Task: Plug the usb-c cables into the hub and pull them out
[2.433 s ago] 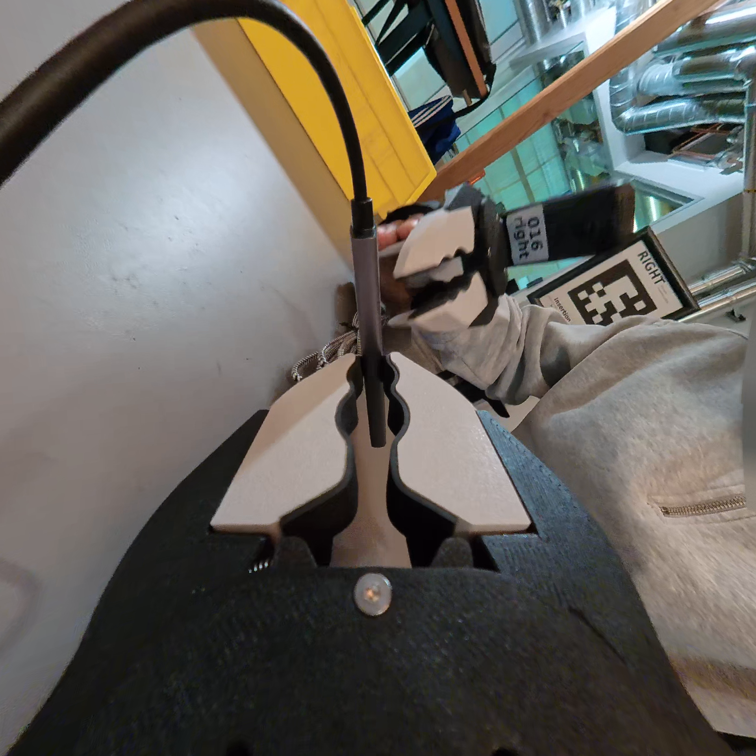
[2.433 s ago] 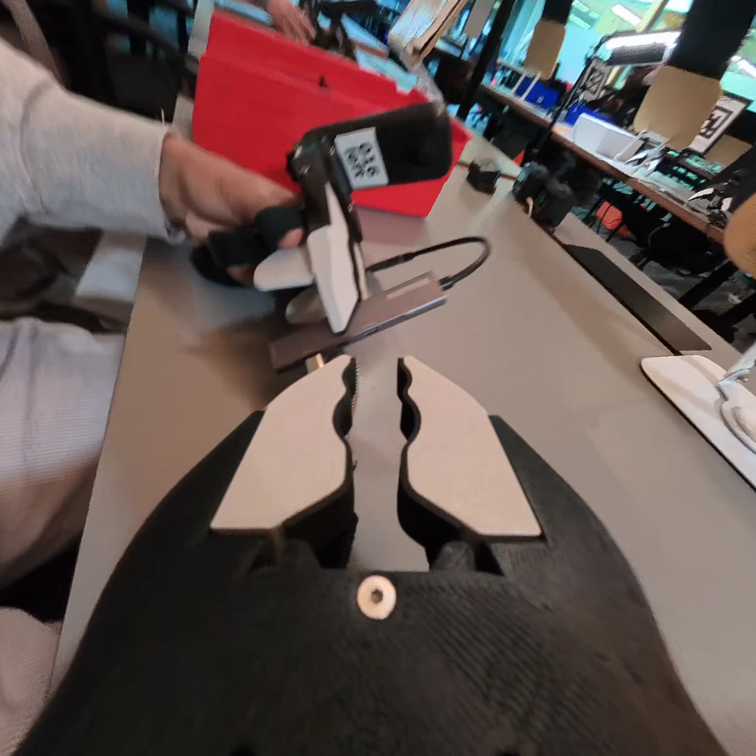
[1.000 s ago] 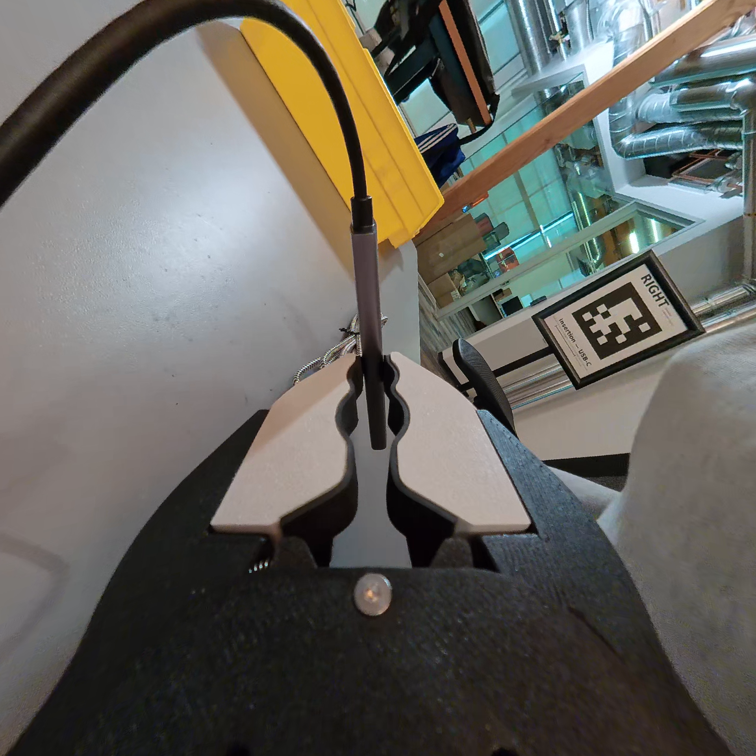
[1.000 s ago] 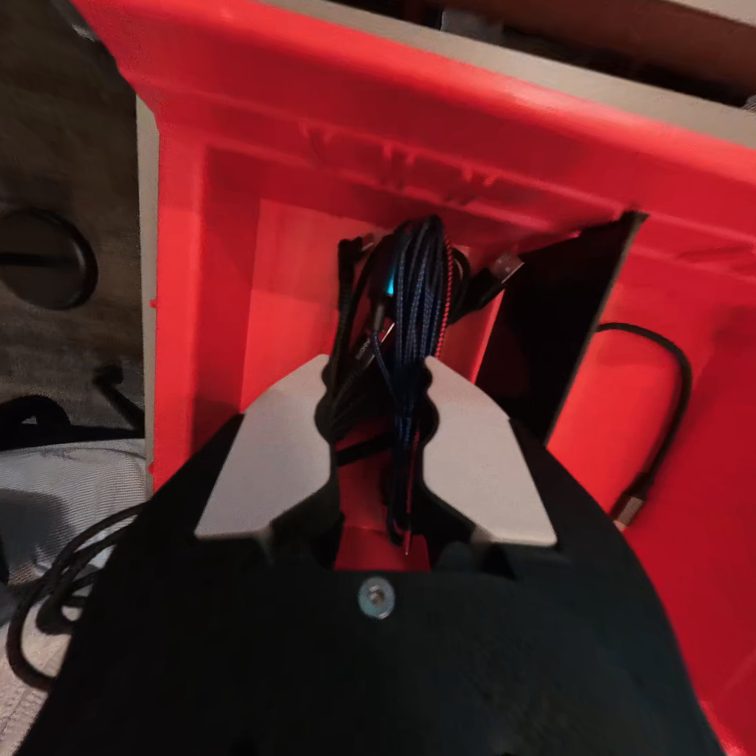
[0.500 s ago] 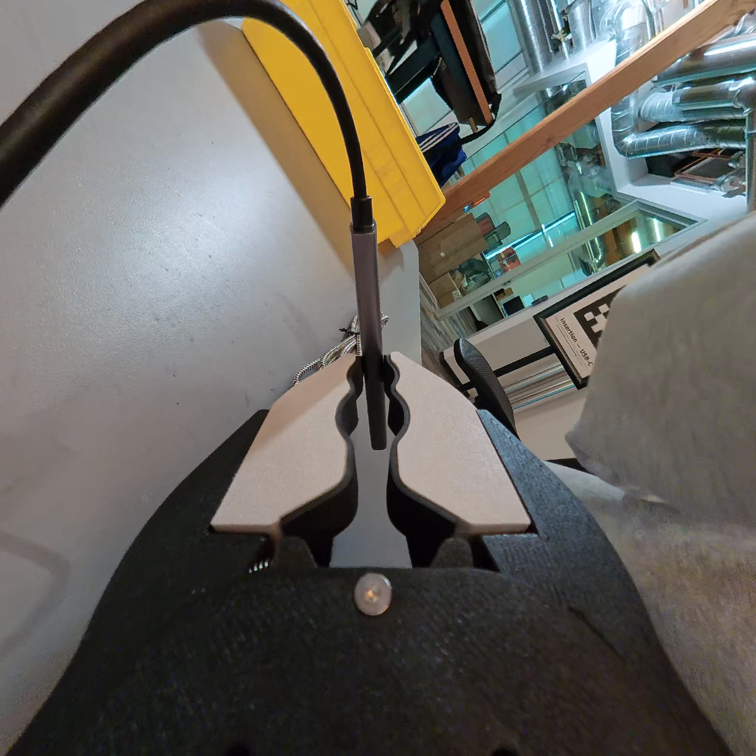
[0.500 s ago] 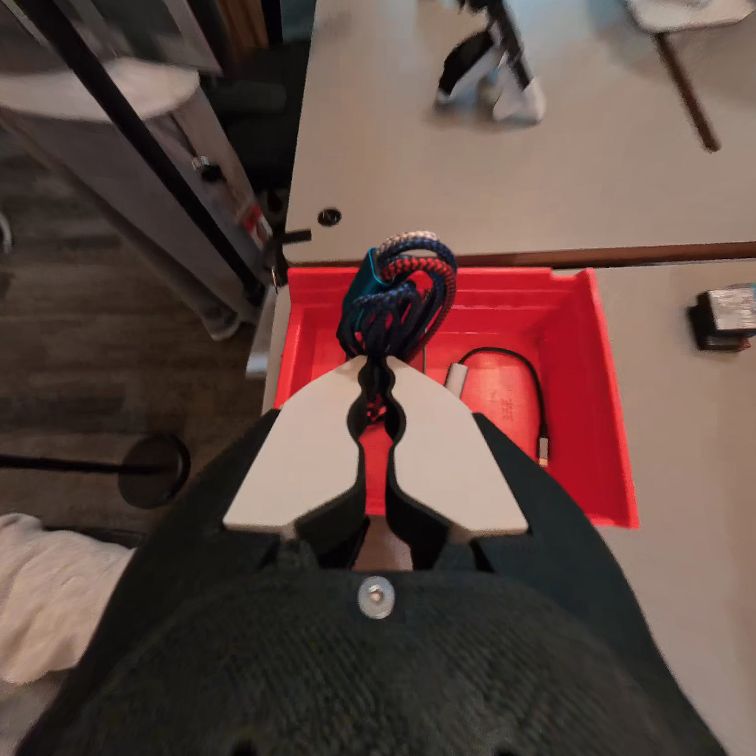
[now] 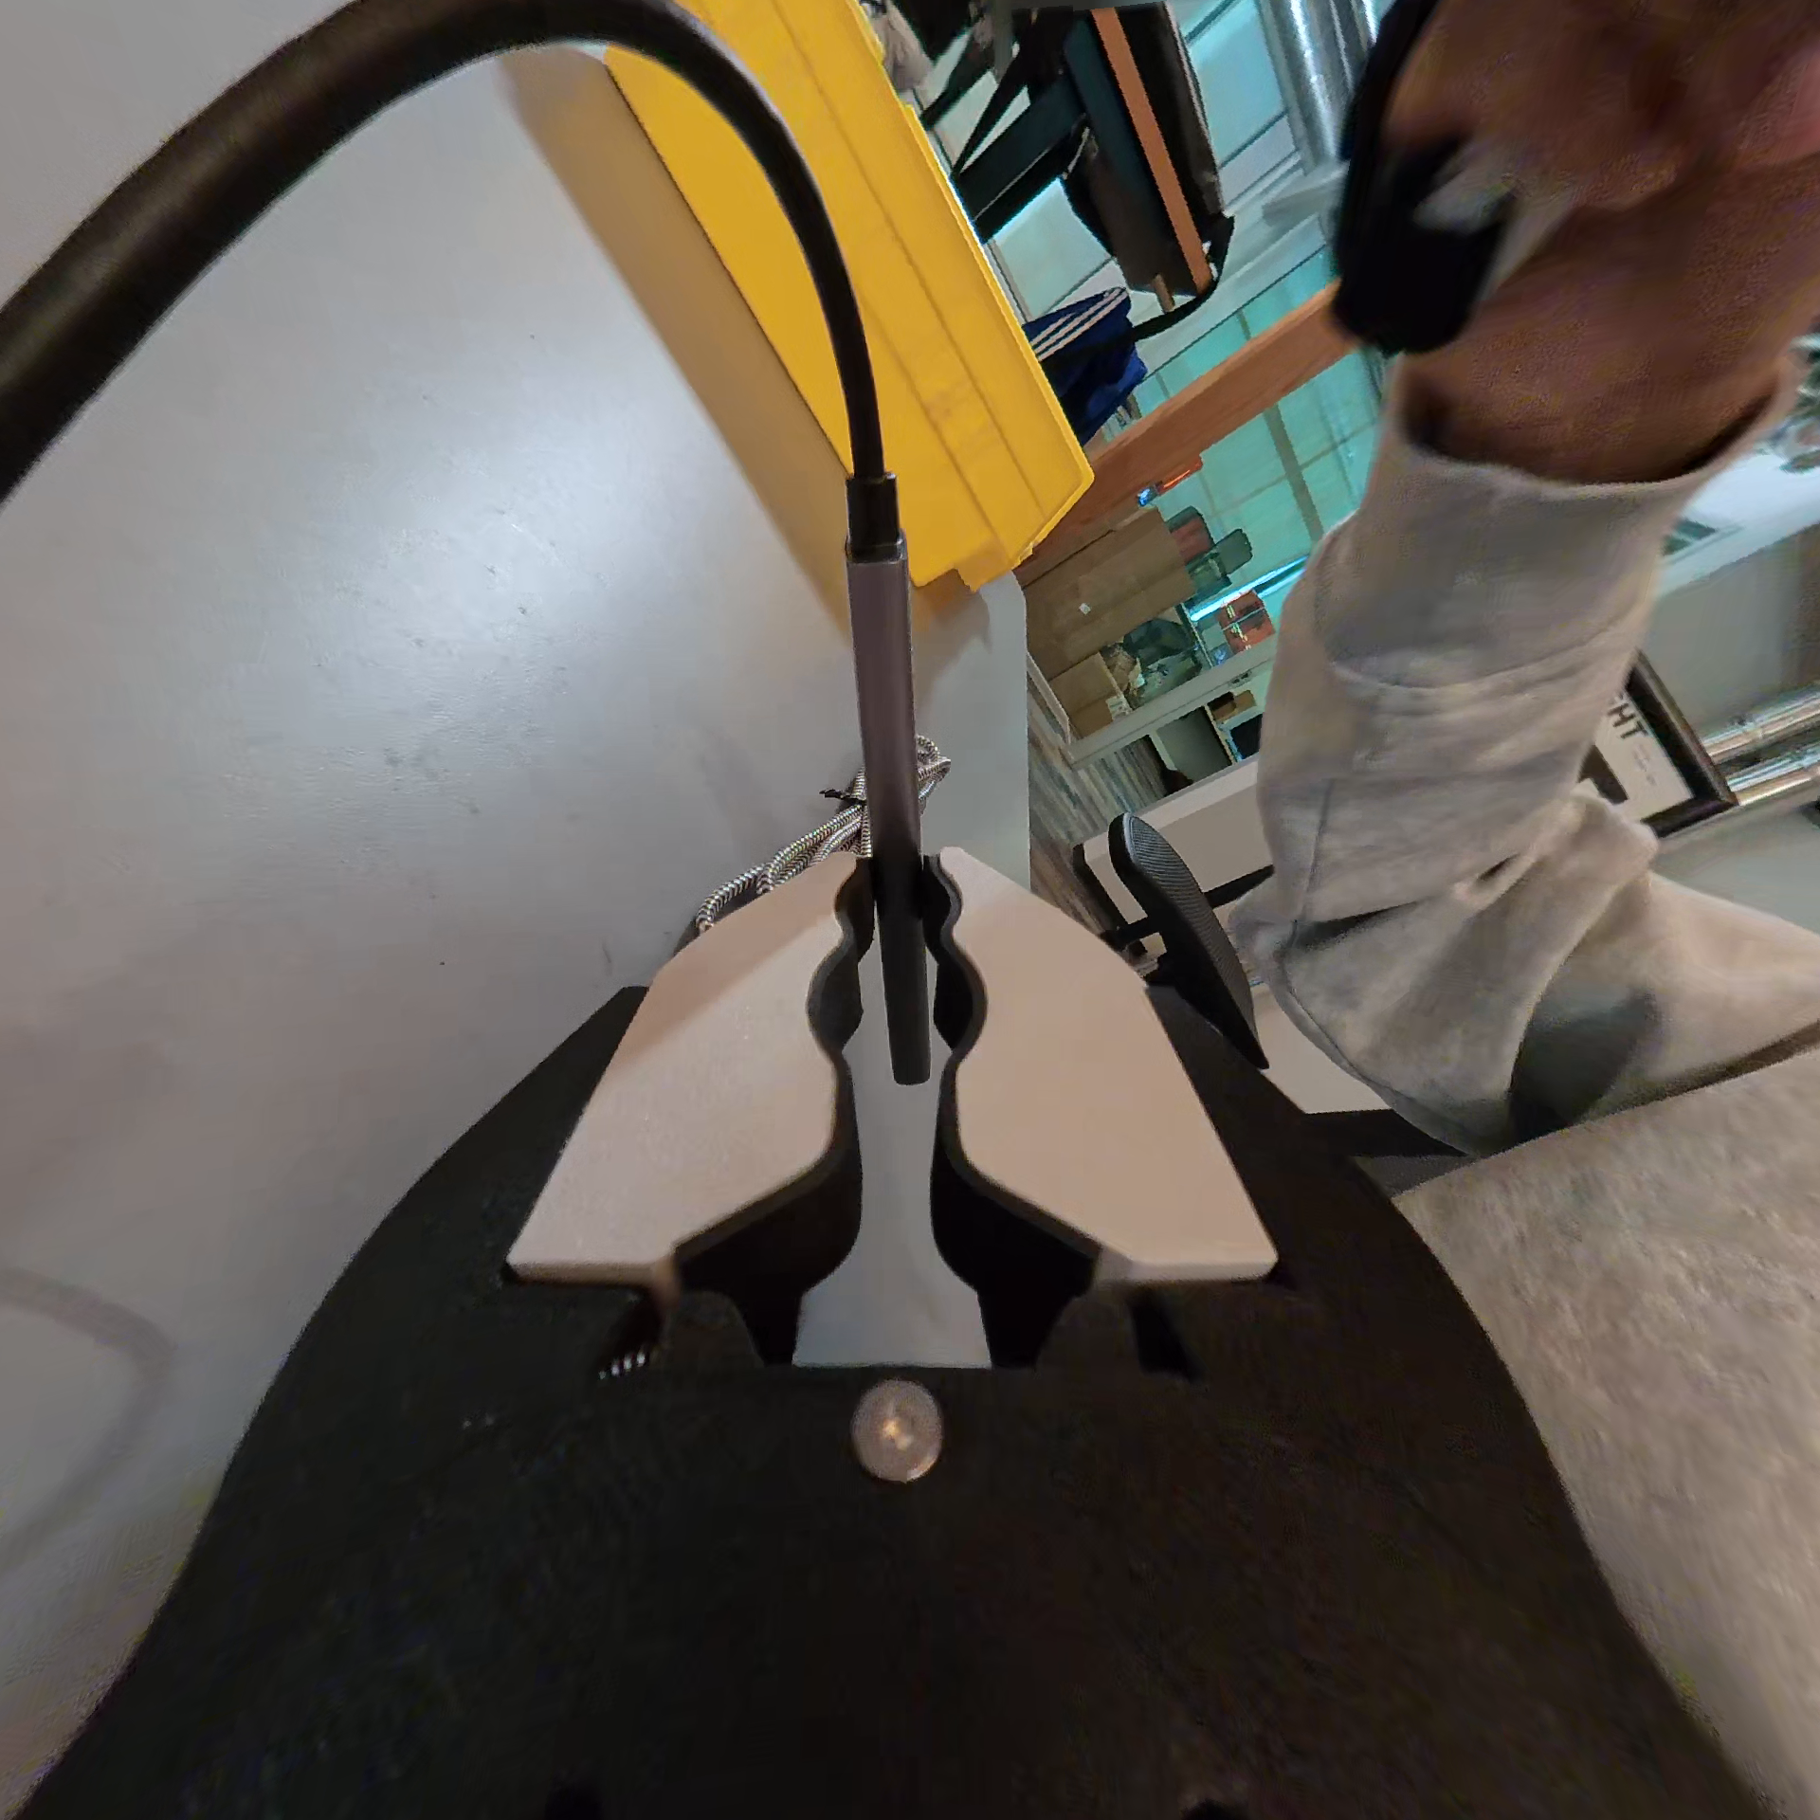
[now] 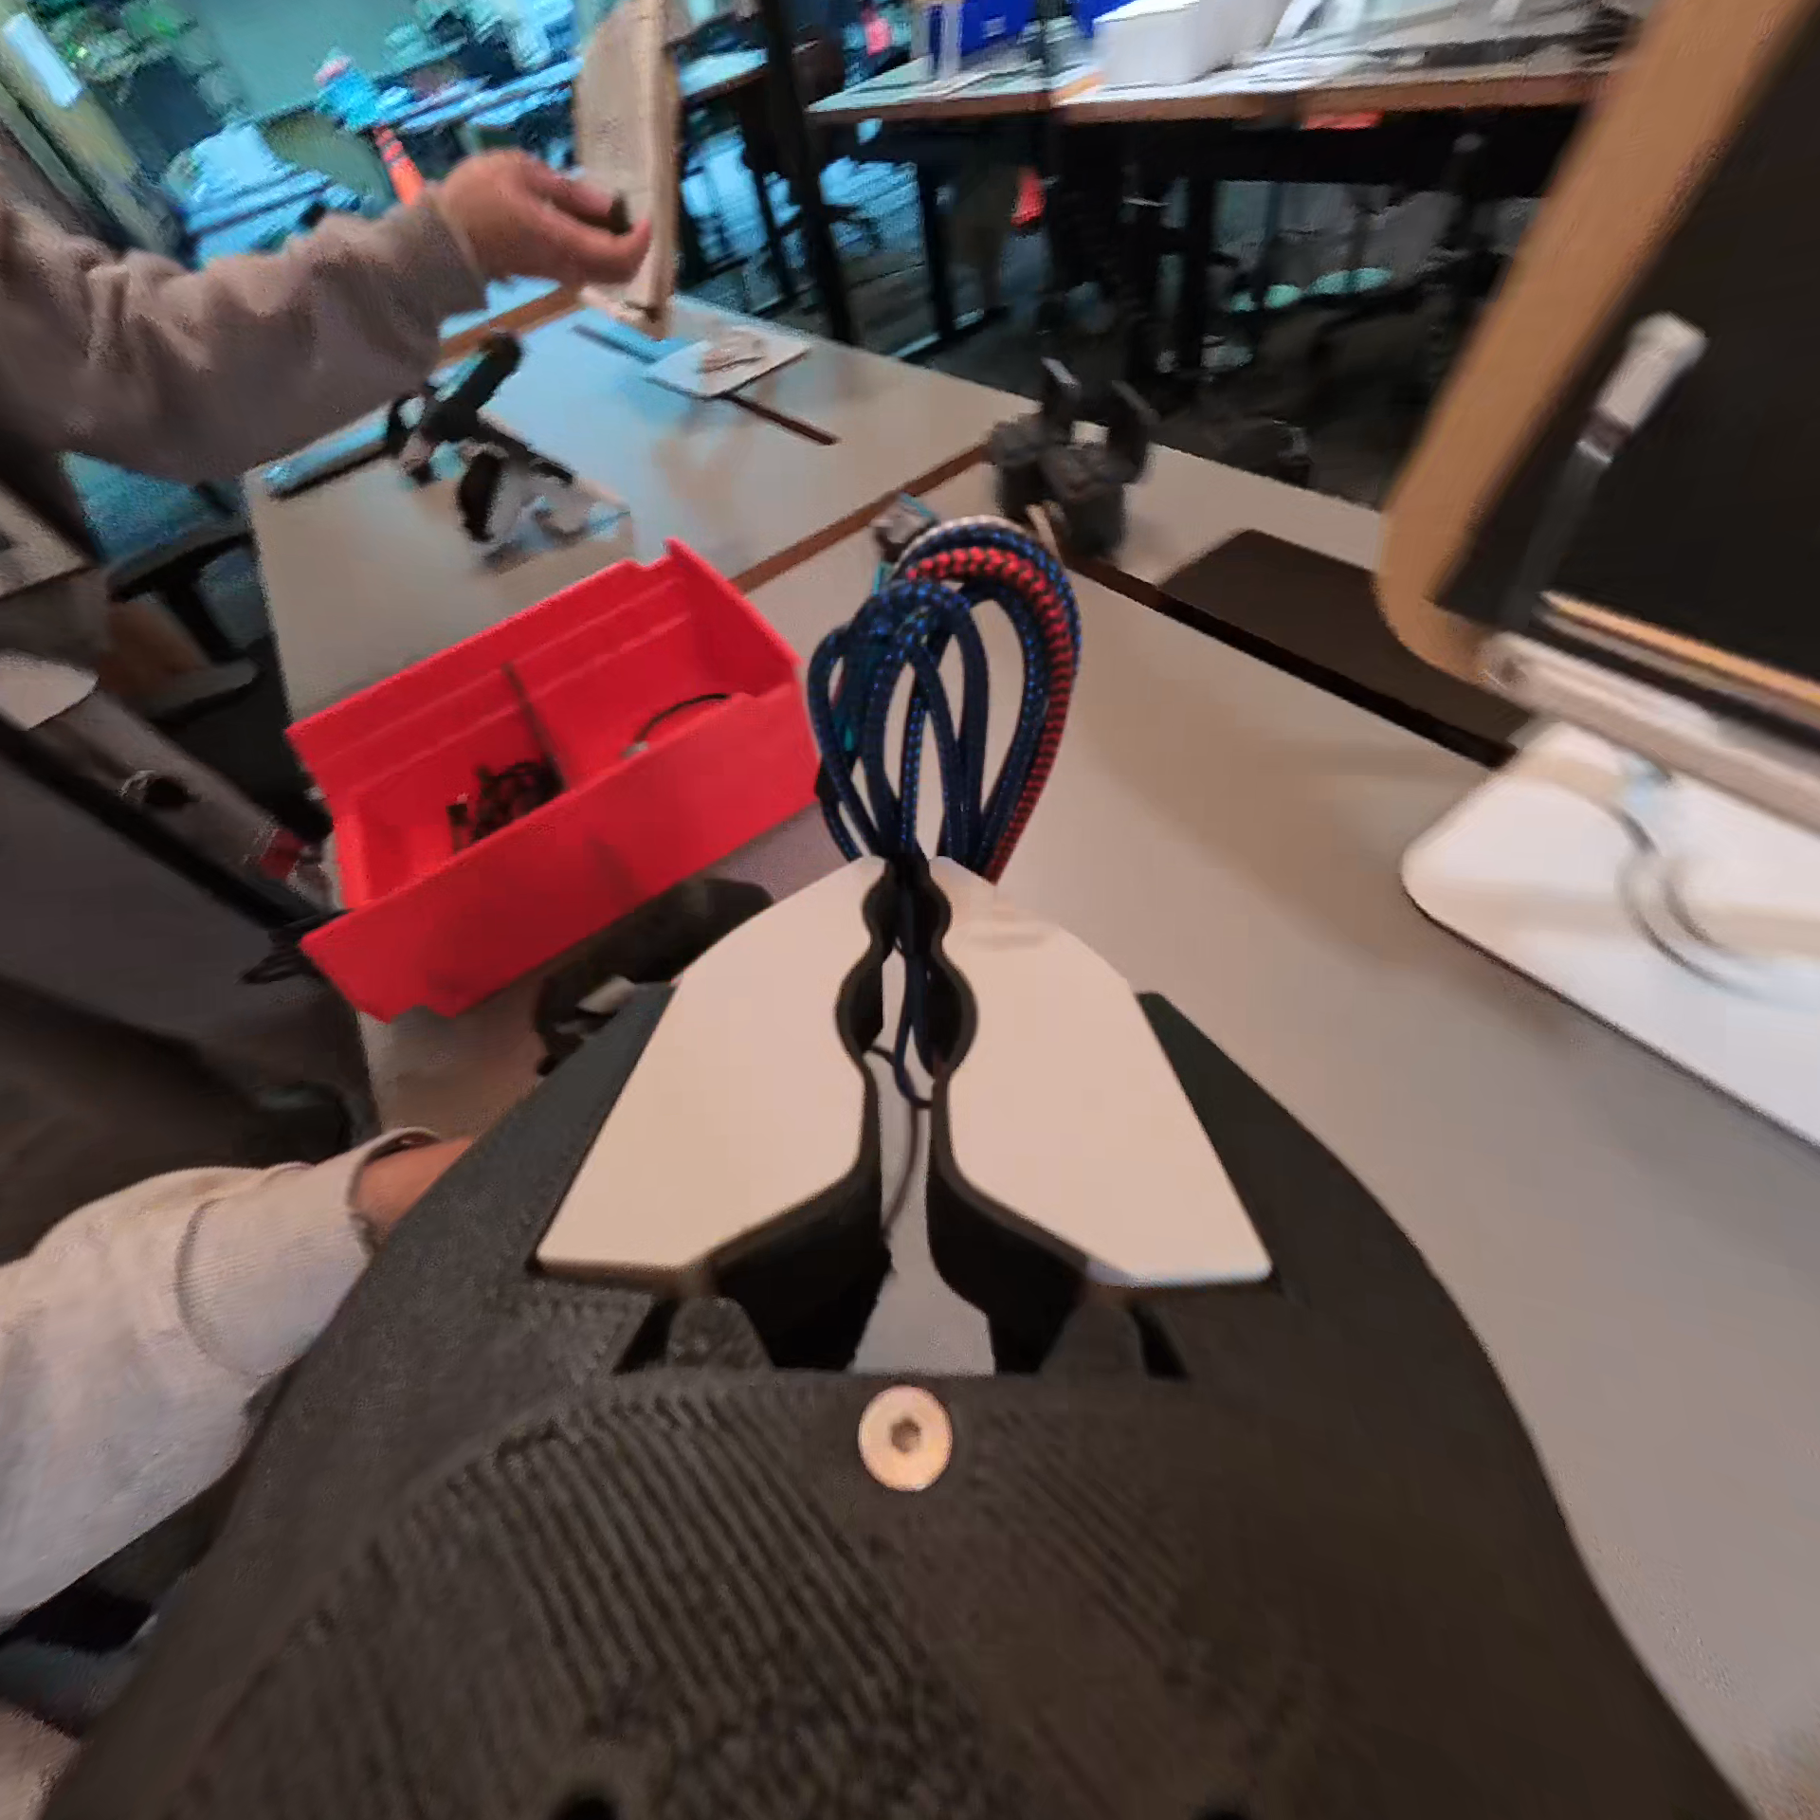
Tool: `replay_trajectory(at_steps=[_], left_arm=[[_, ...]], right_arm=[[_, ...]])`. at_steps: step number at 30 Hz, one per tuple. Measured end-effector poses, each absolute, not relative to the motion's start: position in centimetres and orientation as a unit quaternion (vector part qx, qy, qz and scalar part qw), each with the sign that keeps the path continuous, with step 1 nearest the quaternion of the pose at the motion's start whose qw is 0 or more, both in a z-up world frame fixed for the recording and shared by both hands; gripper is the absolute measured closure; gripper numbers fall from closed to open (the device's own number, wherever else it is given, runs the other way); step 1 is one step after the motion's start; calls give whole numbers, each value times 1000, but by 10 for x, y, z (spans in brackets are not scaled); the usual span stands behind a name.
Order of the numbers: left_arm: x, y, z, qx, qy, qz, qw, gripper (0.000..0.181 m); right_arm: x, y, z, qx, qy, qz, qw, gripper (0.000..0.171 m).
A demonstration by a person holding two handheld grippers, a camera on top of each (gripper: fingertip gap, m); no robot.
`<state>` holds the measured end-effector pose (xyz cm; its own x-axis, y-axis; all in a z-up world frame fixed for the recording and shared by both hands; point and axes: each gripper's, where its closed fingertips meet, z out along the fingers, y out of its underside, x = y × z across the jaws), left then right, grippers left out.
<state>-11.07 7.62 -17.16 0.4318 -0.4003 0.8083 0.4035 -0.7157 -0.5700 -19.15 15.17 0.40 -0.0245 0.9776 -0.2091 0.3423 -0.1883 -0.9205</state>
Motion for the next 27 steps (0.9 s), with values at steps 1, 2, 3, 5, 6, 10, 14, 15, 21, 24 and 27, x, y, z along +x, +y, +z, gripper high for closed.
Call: replay_trajectory(at_steps=[1, 2, 3, 5, 6, 10, 14, 15, 21, 24, 27], left_arm=[[-111, 76, -172, -759, -1, -531, 376, 174], [-110, 77, -173, -760, -1, -530, 376, 174], [-110, 77, -173, -762, -1, -528, 375, 174], [-111, 77, -173, -763, -2, -526, 376, 174], [-111, 77, -173, -763, -3, -526, 376, 174], [-111, 75, -174, -764, -3, -525, 376, 174], [-111, 76, -174, -763, -5, -528, 373, 174], [-111, 76, -174, -762, -6, -529, 372, 174], [-111, 76, -174, -763, -7, -529, 372, 174], [-111, 76, -174, -763, -6, -529, 372, 174], [-111, 76, -174, -763, -6, -529, 371, 174]], right_arm=[[-178, 167, -6, -626, -519, 471, 342, 169], [-166, 180, -18, -641, -496, 475, 342, 169], [-157, 191, -31, -656, -475, 479, 339, 169], [-139, 207, -60, -686, -429, 486, 330, 169], [-130, 211, -74, -698, -408, 493, 322, 169], [-92, 216, -112, -716, -395, 481, 316, 168], [-48, 215, -136, -755, -407, 434, 277, 150], [-38, 208, -145, -763, -419, 421, 253, 148], [-16, 182, -163, -755, -483, 385, 219, 148], [-28, 190, -160, -721, -517, 367, 278, 152], [-43, 196, -164, -655, -601, 316, 332, 144]])
